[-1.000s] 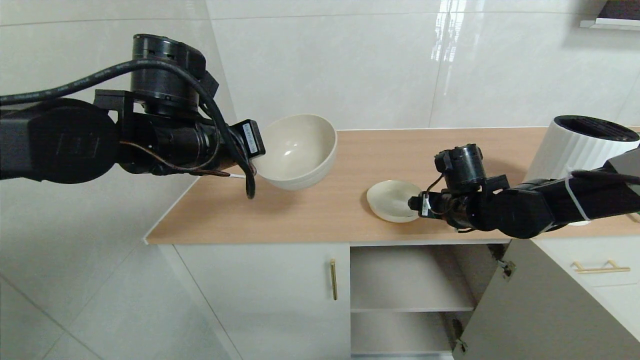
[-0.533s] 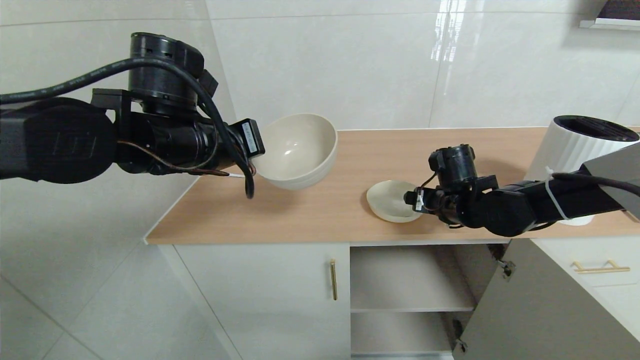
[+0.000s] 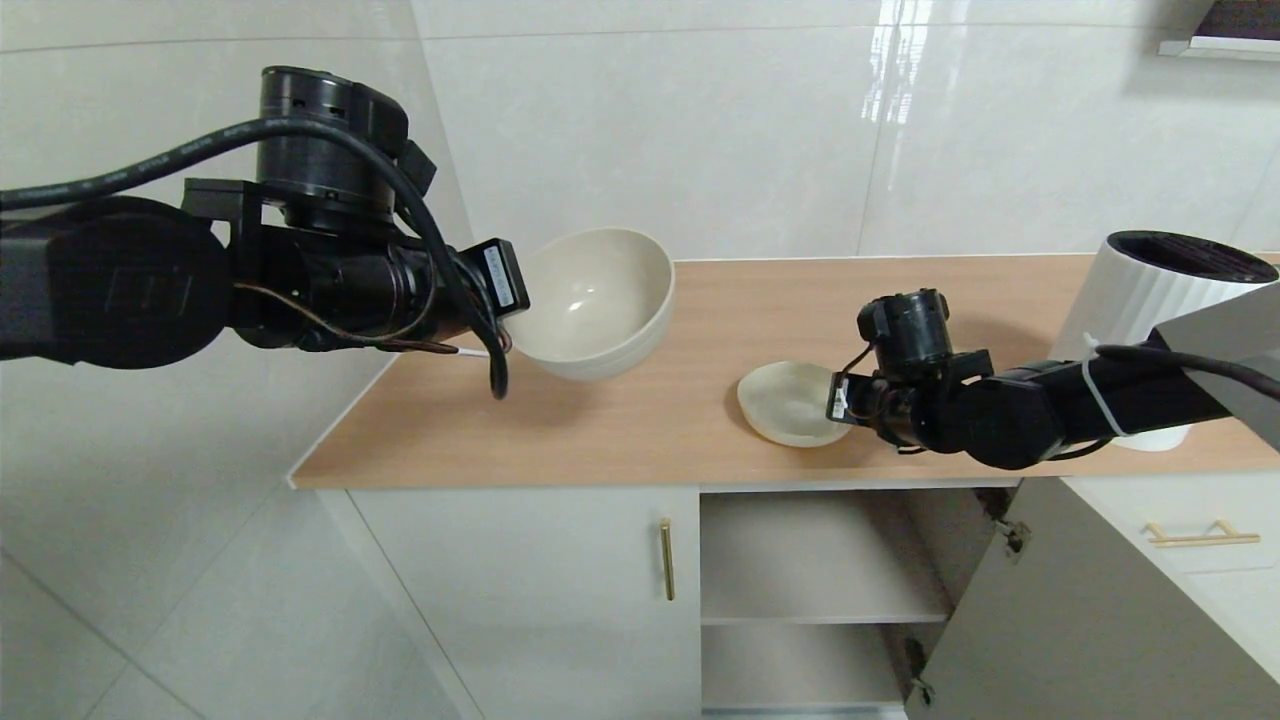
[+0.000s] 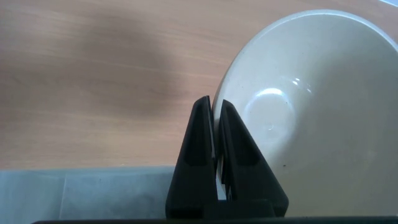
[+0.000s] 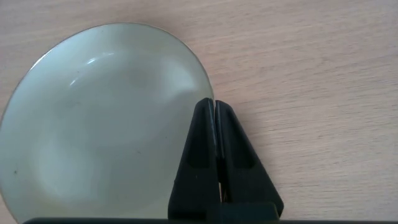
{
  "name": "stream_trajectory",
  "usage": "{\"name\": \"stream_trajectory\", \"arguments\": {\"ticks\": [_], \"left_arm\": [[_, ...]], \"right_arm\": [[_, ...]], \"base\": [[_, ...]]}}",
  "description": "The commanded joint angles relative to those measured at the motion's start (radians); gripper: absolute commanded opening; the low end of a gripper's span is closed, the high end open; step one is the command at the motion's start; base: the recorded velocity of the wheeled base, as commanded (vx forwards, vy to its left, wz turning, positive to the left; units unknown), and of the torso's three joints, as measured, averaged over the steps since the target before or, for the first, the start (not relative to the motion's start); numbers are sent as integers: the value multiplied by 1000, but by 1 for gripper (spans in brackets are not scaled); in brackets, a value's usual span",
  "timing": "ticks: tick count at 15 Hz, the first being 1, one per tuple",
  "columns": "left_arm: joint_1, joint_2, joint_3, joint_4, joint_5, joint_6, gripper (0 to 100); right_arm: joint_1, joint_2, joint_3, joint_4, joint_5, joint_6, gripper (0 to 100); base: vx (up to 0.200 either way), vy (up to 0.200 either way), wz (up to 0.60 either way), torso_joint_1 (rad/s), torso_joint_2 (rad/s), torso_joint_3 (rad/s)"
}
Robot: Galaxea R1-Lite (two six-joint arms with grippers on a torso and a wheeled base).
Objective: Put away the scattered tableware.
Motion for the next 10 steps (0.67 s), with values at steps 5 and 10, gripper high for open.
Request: {"name": "stream_trajectory", "arguments": {"ticks": [5, 10], "left_arm": [[0, -23, 17, 0, -1, 1, 0], [-42, -145, 161, 0, -12, 23, 0]], "right_arm": [[-4, -124, 23, 37, 8, 3, 0], [-3, -395, 134, 172, 189, 17, 0]], "base": [[0, 0, 0, 0, 0, 0], [0, 0, 0, 0, 0, 0]]}}
